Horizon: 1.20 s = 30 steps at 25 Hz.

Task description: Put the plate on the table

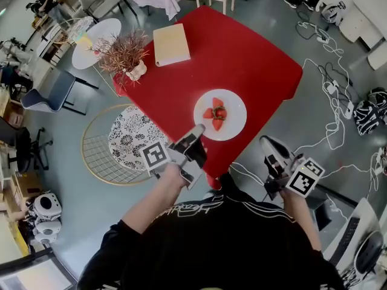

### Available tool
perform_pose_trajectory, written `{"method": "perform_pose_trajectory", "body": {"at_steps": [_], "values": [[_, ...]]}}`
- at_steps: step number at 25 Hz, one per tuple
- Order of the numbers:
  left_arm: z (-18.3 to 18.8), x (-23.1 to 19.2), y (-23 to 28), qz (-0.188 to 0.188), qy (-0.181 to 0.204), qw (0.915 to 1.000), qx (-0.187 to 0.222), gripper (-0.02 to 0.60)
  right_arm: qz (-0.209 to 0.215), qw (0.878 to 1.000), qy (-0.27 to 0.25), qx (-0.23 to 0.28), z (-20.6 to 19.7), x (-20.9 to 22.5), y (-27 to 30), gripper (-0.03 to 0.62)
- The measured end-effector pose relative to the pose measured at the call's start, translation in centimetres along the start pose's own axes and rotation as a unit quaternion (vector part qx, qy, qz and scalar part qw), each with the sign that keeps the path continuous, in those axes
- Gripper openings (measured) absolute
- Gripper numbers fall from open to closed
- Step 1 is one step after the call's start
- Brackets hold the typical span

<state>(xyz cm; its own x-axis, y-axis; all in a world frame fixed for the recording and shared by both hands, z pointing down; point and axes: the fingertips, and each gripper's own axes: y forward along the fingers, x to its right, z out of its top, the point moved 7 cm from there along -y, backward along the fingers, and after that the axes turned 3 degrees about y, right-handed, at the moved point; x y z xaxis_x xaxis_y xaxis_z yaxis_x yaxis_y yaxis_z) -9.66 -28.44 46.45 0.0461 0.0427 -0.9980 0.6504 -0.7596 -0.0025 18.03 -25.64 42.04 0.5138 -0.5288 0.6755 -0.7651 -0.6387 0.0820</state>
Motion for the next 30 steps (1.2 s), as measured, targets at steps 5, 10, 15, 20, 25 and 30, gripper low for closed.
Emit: {"method": "perform_pose_trajectory", "body": {"at_steps": [5, 10, 15, 20, 25, 30], "values": [[1.3, -2.6, 2.6, 0.014, -0.004, 0.9999, 0.003, 0.017, -0.006, 1.000, -0.004, -0.005, 1.3, 1.6, 0.4, 0.008], [3.0, -5.2, 5.0, 0.012, 0.000, 0.9999, 0.012, 0.017, -0.021, 1.000, -0.002, -0.012, 2.4, 3.8, 0.9, 0.008], [4.3, -8.5, 6.5, 0.028, -0.009, 0.9993, 0.022, 0.017, -0.027, 1.000, -0.001, -0.016, 3.6, 5.5, 1.7, 0.008], [5.0, -10.9, 7.1, 0.042, -0.017, 0.9986, 0.028, 0.017, -0.030, 0.999, 0.006, -0.027, 3.8, 6.8, 2.4, 0.008], [5.3, -12.3, 7.4, 0.060, -0.019, 0.9974, 0.034, 0.017, -0.036, 0.998, 0.016, -0.041, 3.2, 8.1, 3.0, 0.008], [5.6, -12.8, 7.8, 0.068, -0.022, 0.9968, 0.036, 0.017, -0.036, 0.998, 0.027, -0.049, 2.7, 9.0, 3.5, 0.008]]}}
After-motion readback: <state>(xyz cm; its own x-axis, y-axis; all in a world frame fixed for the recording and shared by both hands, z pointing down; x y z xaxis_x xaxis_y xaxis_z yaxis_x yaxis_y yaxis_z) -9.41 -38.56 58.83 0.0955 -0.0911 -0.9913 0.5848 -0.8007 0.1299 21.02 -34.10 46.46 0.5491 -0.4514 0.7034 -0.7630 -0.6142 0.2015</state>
